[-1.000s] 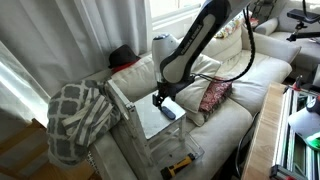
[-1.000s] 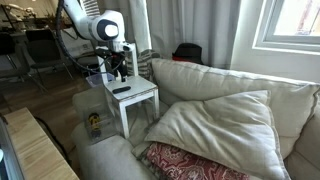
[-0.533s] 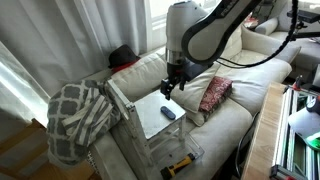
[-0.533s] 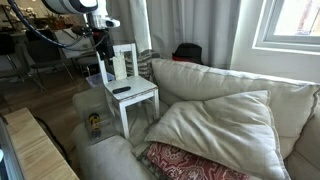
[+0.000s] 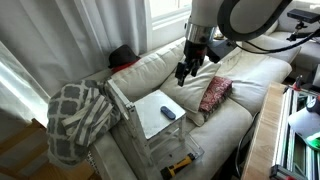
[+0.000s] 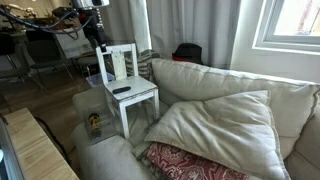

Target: Pick up the black remote controller on the left sofa seat and put it on the chair seat that is on top of the left sofa seat

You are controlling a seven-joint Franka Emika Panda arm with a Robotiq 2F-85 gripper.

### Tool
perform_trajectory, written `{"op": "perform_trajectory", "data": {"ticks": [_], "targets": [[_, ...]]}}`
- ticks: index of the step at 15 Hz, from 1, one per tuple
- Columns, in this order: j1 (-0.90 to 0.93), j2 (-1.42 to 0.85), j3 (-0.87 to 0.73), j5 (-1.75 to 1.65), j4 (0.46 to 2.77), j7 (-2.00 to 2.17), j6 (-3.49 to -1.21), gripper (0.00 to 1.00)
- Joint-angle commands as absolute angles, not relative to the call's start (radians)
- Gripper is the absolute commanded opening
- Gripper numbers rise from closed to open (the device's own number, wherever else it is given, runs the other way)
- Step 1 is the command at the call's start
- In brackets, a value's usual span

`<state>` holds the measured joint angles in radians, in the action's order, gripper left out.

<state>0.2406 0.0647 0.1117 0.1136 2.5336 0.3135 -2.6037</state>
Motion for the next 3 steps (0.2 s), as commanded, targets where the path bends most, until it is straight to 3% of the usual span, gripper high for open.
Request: {"op": "perform_trajectory", "data": {"ticks": [1,3], "targets": [[0.213,0.068,0.139,0.118,2.537,0.309,-2.601,1.0],[0.213,0.068,0.139,0.118,2.539,0.309,-2.601,1.0]]}}
